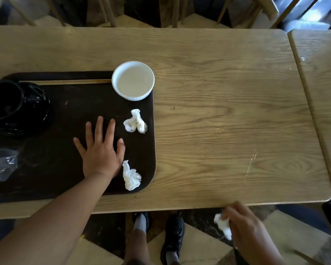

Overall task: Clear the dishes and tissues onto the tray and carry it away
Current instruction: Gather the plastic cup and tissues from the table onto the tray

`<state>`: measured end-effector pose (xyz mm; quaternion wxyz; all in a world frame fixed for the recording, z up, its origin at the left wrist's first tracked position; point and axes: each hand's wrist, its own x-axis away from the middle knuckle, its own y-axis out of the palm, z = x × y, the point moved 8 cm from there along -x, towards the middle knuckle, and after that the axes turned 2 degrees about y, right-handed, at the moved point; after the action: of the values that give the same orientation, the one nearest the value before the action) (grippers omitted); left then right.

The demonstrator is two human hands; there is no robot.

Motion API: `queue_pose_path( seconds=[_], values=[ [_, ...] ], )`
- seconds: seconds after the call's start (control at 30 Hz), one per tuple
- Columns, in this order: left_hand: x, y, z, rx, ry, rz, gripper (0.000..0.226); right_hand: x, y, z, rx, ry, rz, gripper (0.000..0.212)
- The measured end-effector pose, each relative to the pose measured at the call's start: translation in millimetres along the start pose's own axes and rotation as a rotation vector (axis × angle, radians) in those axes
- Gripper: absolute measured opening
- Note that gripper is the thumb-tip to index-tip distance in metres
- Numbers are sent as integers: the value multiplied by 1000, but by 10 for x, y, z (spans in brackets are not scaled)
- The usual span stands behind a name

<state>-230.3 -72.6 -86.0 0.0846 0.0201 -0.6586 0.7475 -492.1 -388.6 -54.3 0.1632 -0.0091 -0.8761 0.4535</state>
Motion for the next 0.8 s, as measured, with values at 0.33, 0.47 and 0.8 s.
queue_pose_path(
  seconds=[0.33,0.47,0.8],
  values=[
    [-1,14,-4,-18,-5,-3,61,-1031,-977,371,104,186,279,20],
    [-2,9,-6,-14,-2,3,61,-1526,-1213,577,162,301,324,24],
    [-4,14,-12,-5,6,6,61,-821,-507,350,219,251,-69,24]
  ],
)
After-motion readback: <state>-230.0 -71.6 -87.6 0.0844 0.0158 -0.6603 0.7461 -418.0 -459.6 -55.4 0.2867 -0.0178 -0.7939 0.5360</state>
